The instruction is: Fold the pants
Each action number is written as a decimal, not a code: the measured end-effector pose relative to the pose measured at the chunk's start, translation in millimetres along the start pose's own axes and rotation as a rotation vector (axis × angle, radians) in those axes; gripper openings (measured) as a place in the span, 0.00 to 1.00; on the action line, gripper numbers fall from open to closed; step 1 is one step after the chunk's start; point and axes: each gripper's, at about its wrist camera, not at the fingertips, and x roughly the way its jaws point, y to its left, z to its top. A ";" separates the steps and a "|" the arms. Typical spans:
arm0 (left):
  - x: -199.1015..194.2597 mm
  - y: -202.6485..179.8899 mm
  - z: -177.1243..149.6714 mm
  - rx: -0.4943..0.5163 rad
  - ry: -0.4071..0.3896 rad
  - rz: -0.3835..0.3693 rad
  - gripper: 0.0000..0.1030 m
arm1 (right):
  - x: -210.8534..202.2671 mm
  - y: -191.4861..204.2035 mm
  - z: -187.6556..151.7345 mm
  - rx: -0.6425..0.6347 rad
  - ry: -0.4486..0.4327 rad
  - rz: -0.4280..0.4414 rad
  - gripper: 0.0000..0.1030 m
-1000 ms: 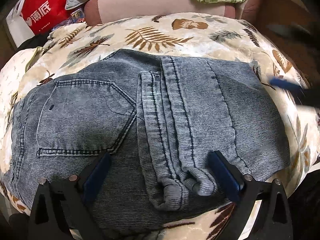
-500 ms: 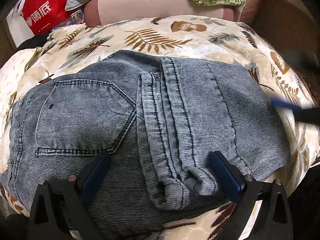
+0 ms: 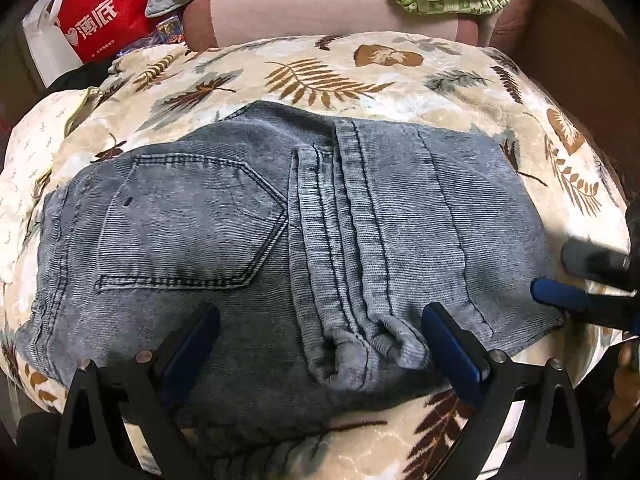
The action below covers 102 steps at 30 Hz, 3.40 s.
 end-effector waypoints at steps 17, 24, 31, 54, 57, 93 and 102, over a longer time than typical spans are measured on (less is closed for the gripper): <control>-63.0 88.2 -28.8 -0.264 -0.223 -0.115 0.98 | -4.8 46.2 -11.8 -0.206 -0.058 -0.109 0.78; -69.7 185.8 -54.6 -0.541 -0.240 0.008 0.98 | 28.3 113.8 -1.1 -0.383 -0.004 -0.157 0.78; -43.3 210.7 -25.5 -0.486 -0.226 0.015 0.98 | 127.9 194.5 64.9 -0.689 0.123 -0.397 0.72; -9.1 207.2 -39.5 -0.357 -0.133 0.067 0.98 | 266.4 184.1 98.6 -0.793 0.224 -0.635 0.10; -9.2 207.0 -40.1 -0.352 -0.137 0.069 0.98 | 243.8 187.3 109.2 -0.707 0.171 -0.557 0.15; -14.5 202.7 -46.2 -0.346 -0.208 0.106 0.99 | 169.9 120.5 122.4 -0.244 0.091 -0.280 0.59; -70.1 218.1 -73.3 -0.566 -0.300 0.013 0.99 | 69.7 135.2 35.3 -0.391 -0.058 -0.056 0.73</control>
